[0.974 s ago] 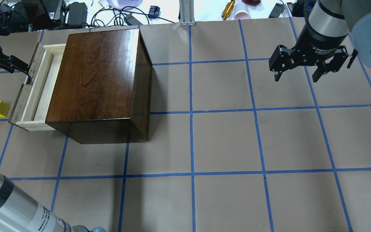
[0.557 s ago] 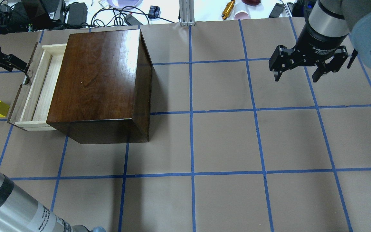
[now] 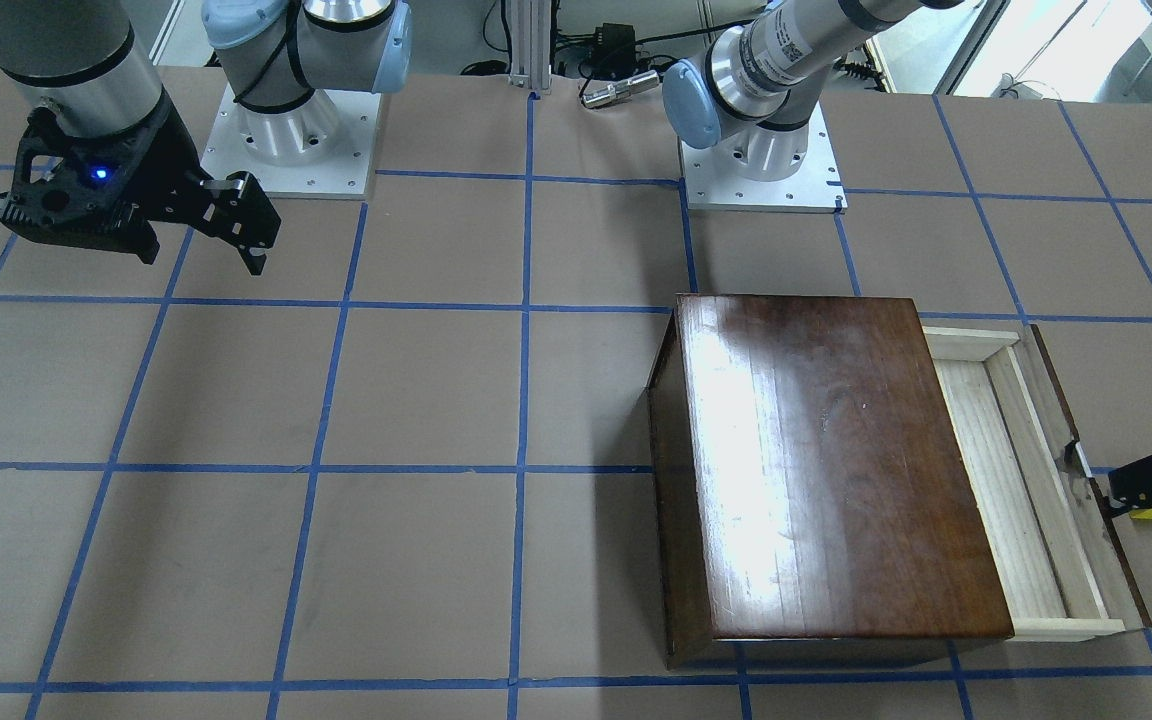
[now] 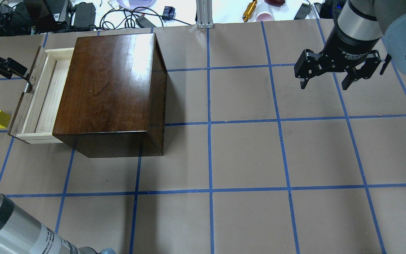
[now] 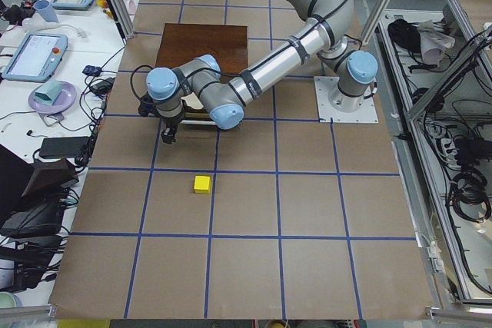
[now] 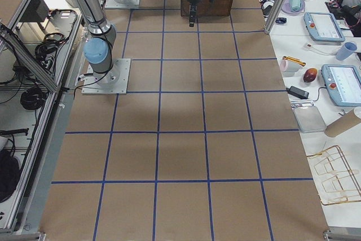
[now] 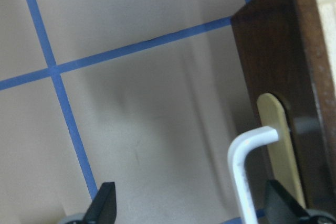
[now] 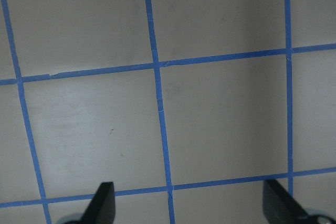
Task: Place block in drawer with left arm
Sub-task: 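Release the handle and move the left gripper toward the yellow cube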
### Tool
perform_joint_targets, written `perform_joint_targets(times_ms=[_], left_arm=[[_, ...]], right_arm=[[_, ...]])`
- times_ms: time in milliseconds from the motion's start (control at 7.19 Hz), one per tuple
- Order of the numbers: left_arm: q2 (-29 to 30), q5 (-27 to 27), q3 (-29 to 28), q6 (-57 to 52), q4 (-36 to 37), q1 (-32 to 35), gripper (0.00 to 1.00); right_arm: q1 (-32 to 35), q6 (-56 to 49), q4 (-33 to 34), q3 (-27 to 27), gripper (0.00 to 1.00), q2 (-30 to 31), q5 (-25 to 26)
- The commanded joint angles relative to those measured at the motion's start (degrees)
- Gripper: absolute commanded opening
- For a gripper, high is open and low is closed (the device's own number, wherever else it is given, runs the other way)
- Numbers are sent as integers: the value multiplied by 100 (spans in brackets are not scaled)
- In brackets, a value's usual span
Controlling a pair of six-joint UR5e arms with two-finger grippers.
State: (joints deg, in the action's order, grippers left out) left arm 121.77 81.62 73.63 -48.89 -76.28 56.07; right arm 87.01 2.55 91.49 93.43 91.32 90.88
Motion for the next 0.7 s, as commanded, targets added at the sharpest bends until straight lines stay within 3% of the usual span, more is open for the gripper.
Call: perform_joint_targets(times_ms=[0, 557], left_arm=[[-101, 46, -33, 108, -80, -69, 100], [179, 336, -147, 327, 499, -737, 100]], right_arm=[[0, 0, 0, 0, 100, 0, 0], [0, 0, 0, 0, 100, 0, 0]])
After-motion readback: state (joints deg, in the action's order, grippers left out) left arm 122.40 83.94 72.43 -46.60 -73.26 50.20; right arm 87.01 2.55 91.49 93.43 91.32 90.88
